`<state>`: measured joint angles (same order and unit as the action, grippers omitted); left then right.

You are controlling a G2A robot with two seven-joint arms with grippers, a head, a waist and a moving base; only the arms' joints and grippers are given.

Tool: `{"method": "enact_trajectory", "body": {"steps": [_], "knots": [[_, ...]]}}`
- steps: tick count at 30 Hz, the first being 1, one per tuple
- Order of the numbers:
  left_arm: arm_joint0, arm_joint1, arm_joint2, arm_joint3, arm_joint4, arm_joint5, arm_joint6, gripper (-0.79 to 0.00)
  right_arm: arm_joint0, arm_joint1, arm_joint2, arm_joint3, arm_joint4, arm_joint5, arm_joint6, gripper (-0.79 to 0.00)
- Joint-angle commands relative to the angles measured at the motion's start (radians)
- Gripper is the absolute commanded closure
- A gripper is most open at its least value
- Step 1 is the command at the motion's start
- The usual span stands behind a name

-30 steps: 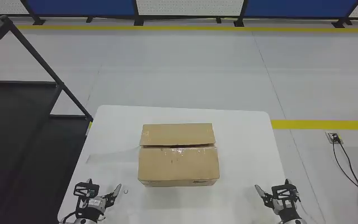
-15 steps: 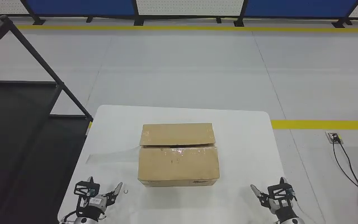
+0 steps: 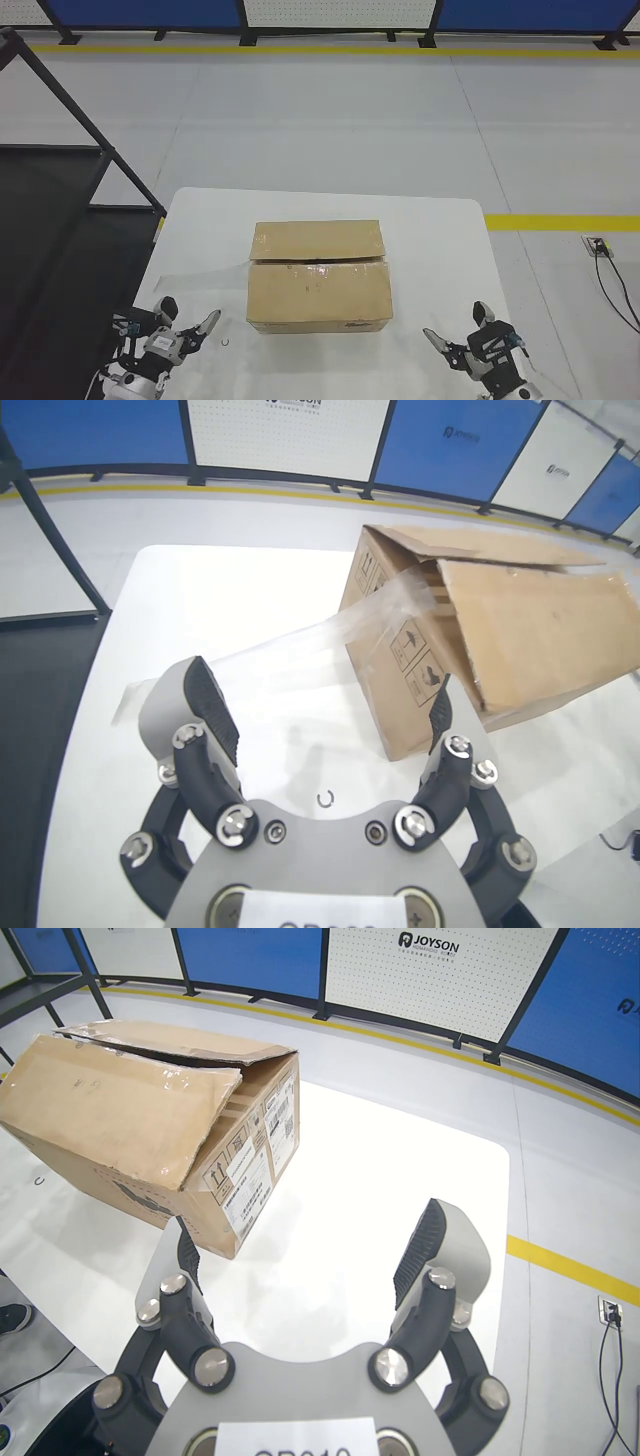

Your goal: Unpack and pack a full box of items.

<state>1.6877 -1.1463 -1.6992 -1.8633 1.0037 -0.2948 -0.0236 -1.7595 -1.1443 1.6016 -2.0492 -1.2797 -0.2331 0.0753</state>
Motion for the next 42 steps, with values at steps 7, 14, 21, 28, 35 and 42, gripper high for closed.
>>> {"method": "enact_trajectory", "body": {"steps": [7,14,21,28,35,42], "knots": [[-0.001,0.000,0.003,0.001,0.031,0.014,0.003,-0.785,0.000,0.000,0.000,0.001,0.000,0.001,0.000,-0.785],[-0.103,-0.011,0.037,0.036,-0.075,0.100,-0.021,-0.785,0.069,0.000,-0.026,-0.007,0.194,-0.108,0.136,-0.785],[-0.172,-0.010,0.015,0.043,-0.163,0.072,-0.064,-0.785,0.243,0.002,-0.050,0.048,0.535,-0.183,0.354,-0.785],[-0.187,-0.008,-0.008,0.034,-0.236,0.034,-0.085,-0.785,0.393,0.005,-0.064,0.156,0.822,-0.203,0.509,-0.785],[-0.187,-0.008,-0.008,0.034,-0.236,0.034,-0.085,-0.785,0.393,0.005,-0.065,0.155,0.822,-0.202,0.504,-0.785],[-0.257,-0.009,0.027,0.049,-0.242,0.059,-0.153,-0.785,0.498,0.001,-0.138,0.263,0.923,-0.182,0.558,-0.785]]}}
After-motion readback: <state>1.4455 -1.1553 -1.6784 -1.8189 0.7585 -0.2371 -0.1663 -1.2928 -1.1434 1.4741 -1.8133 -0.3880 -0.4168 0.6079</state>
